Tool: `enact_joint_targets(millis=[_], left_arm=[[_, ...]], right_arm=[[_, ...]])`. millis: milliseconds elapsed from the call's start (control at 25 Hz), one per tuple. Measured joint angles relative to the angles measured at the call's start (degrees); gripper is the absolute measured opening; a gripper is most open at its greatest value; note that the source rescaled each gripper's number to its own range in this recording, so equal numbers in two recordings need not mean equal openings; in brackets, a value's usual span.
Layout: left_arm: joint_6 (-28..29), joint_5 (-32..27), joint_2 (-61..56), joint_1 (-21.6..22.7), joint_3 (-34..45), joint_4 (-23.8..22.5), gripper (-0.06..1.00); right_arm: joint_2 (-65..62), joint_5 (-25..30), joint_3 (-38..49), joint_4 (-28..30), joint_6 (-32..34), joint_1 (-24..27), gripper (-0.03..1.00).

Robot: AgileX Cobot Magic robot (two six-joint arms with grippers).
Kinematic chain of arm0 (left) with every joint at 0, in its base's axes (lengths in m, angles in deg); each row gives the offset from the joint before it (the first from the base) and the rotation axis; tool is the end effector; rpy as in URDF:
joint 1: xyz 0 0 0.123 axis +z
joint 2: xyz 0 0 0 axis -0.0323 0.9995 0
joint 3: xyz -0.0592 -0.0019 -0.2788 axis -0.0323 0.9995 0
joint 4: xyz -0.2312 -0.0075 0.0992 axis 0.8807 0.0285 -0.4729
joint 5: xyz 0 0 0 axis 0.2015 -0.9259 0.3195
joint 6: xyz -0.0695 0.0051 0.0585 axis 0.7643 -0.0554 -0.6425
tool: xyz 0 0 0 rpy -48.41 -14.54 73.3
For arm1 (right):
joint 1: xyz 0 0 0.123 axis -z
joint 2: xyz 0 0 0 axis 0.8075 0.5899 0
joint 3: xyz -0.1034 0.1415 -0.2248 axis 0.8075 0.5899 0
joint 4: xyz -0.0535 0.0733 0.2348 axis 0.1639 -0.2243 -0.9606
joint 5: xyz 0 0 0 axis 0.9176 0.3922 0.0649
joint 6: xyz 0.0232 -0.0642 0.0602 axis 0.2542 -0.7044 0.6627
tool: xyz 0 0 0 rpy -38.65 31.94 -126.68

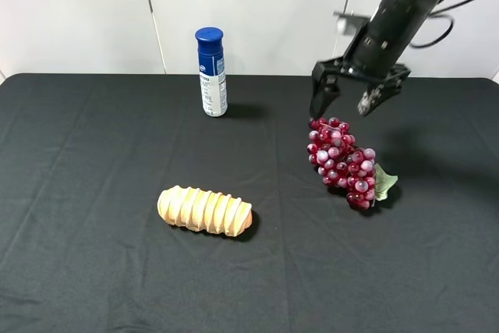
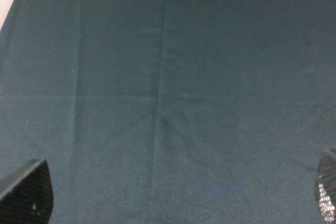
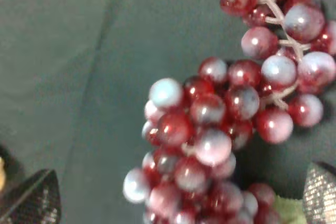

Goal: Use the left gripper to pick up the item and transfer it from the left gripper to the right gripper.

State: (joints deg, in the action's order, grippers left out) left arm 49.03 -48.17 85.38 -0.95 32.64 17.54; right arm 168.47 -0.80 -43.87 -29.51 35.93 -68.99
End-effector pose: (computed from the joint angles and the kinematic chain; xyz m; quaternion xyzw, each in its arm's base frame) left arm -0.0057 0.0051 0.2757 -0.0288 0.8524 0.0238 0.5215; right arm 0.3662 0.1223 0.2326 -0.1976 0.9692 0.1290 0.0700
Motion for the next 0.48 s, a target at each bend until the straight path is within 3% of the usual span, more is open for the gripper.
enact_joint_targets(millis=[200,480], left_arm=[[0.0,0.0,0.0,0.0,0.0,0.0,1.00],[0.0,0.0,0.0,0.0,0.0,0.0,1.00]], right_arm=[[-5.9,5.3,0.0,0.1,0.5,0.0,1.00],[-15.0,6.0,0.0,1.3,4.0,0.0,1.00]])
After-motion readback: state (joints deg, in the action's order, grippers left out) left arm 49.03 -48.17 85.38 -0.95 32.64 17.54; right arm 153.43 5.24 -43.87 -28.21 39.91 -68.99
